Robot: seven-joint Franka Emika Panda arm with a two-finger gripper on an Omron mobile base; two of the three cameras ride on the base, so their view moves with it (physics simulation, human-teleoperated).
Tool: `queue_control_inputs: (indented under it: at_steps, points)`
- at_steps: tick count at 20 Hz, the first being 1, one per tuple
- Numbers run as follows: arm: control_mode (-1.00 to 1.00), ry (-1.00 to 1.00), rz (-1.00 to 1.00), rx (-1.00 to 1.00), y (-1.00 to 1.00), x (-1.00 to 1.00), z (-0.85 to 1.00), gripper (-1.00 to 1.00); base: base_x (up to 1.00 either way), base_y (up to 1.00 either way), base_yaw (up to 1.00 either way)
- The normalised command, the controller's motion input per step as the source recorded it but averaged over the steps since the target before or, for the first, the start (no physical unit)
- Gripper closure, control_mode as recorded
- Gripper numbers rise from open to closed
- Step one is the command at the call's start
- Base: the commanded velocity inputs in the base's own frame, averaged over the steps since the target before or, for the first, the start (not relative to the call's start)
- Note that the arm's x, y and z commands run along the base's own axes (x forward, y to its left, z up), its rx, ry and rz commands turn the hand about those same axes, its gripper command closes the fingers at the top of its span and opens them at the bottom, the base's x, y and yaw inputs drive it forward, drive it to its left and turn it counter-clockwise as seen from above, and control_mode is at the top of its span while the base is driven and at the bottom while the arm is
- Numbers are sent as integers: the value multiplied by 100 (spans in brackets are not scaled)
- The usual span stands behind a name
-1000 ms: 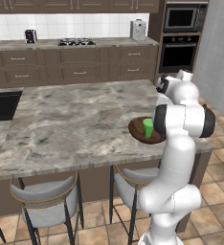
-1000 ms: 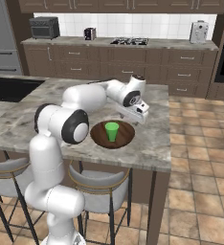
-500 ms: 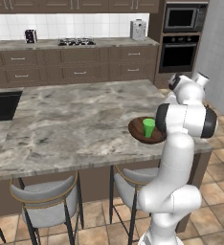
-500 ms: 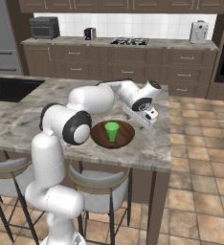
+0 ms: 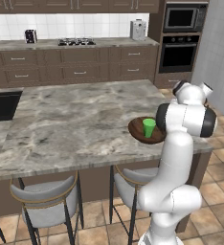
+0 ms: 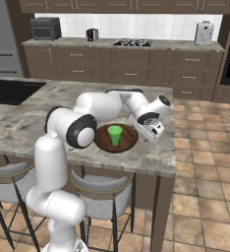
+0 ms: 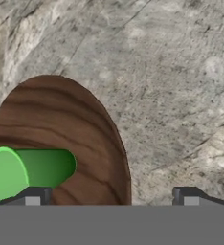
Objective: Place the cup inside the bowl on the dining table and move the bowl to any counter.
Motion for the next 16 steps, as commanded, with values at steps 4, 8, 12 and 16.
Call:
queue_control_inputs:
  at_steps: [4,8,12,16]
  points:
    - [-100,0,0,0,-2,0,-2,-100,0,0,0]
    - [-100,-1,0,1,0,0,0,-100,0,0,0]
    - [-100,-3,0,3,0,0,0,-100,0,0,0]
    - [-100,-3,2,3,0,0,-3,-100,0,0,0]
